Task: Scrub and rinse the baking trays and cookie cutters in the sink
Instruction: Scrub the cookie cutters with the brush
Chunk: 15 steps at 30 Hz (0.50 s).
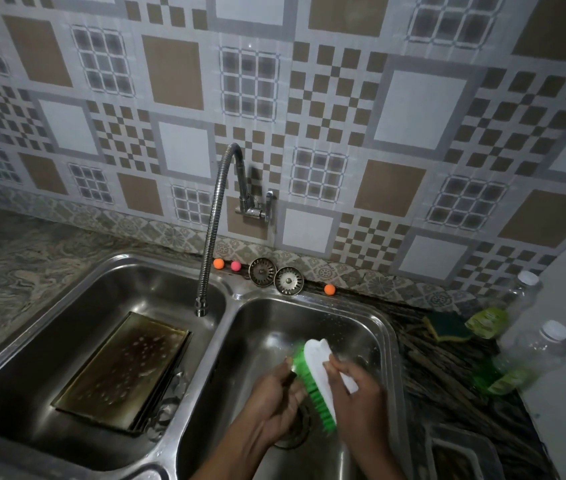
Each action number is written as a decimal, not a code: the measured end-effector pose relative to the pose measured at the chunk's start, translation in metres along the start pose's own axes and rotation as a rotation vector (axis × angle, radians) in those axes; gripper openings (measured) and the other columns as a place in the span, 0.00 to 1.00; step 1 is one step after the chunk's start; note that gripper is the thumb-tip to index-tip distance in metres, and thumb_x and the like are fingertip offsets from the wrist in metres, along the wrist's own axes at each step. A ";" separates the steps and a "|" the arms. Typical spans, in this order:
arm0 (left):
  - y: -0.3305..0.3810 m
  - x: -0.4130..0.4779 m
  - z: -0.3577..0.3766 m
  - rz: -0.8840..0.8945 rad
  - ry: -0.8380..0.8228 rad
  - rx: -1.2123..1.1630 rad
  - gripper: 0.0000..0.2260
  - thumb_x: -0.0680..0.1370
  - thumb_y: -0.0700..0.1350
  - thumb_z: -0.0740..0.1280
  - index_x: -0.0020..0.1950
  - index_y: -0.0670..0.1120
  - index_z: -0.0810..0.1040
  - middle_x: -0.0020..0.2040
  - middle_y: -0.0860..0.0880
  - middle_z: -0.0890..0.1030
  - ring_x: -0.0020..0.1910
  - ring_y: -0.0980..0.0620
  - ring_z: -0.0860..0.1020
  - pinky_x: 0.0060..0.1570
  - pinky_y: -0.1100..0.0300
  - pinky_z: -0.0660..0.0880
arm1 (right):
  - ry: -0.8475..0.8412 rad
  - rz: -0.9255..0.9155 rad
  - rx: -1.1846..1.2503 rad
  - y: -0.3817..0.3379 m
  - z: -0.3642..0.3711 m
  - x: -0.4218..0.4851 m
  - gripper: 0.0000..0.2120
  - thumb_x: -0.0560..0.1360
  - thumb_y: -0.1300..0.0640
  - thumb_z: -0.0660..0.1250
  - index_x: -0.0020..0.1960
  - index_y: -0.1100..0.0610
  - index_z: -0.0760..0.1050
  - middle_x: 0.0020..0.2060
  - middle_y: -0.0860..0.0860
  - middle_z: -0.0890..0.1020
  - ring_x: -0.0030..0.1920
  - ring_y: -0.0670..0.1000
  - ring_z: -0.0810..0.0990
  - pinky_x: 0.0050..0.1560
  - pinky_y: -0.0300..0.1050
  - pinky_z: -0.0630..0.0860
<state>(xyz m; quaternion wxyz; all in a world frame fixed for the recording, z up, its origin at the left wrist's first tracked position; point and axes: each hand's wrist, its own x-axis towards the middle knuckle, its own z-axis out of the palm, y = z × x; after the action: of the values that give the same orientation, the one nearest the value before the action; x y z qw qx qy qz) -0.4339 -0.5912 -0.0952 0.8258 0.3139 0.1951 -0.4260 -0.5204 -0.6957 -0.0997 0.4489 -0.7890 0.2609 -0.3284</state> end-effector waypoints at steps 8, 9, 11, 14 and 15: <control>0.042 -0.004 -0.039 0.121 -0.106 0.344 0.12 0.80 0.38 0.63 0.61 0.37 0.79 0.59 0.37 0.81 0.56 0.41 0.80 0.60 0.42 0.76 | -0.156 0.096 0.068 -0.015 0.035 0.018 0.08 0.72 0.59 0.74 0.40 0.45 0.82 0.40 0.32 0.83 0.45 0.33 0.80 0.46 0.28 0.73; 0.053 -0.004 -0.047 0.129 -0.115 0.399 0.11 0.79 0.38 0.64 0.61 0.38 0.79 0.58 0.37 0.81 0.56 0.40 0.80 0.60 0.42 0.75 | -0.168 0.110 0.051 -0.016 0.039 0.023 0.08 0.72 0.57 0.74 0.40 0.44 0.81 0.39 0.29 0.82 0.45 0.32 0.79 0.46 0.28 0.73; 0.079 -0.003 -0.062 0.187 -0.058 0.502 0.09 0.78 0.37 0.66 0.57 0.40 0.80 0.55 0.40 0.83 0.52 0.40 0.81 0.54 0.46 0.78 | -0.194 0.091 0.024 -0.017 0.044 0.027 0.08 0.72 0.56 0.73 0.41 0.43 0.80 0.39 0.26 0.80 0.46 0.31 0.78 0.46 0.30 0.72; 0.123 0.006 -0.088 0.377 0.174 0.669 0.11 0.76 0.34 0.69 0.58 0.42 0.79 0.46 0.43 0.83 0.38 0.49 0.81 0.38 0.58 0.80 | -0.223 0.070 0.006 -0.012 0.051 0.025 0.05 0.73 0.56 0.73 0.44 0.46 0.82 0.39 0.30 0.82 0.47 0.31 0.78 0.48 0.36 0.74; 0.137 0.011 -0.100 0.458 0.296 0.762 0.15 0.75 0.34 0.70 0.61 0.42 0.79 0.45 0.45 0.82 0.35 0.52 0.79 0.37 0.59 0.78 | -0.223 0.068 0.011 -0.010 0.052 0.023 0.04 0.73 0.57 0.73 0.45 0.49 0.83 0.39 0.32 0.82 0.48 0.30 0.77 0.48 0.32 0.74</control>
<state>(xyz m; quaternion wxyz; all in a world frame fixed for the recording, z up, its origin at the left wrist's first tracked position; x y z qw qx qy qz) -0.3197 -0.4693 -0.1261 0.6877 0.6871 0.0661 -0.2247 -0.4654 -0.6796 -0.1046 0.4903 -0.8089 0.2344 -0.2246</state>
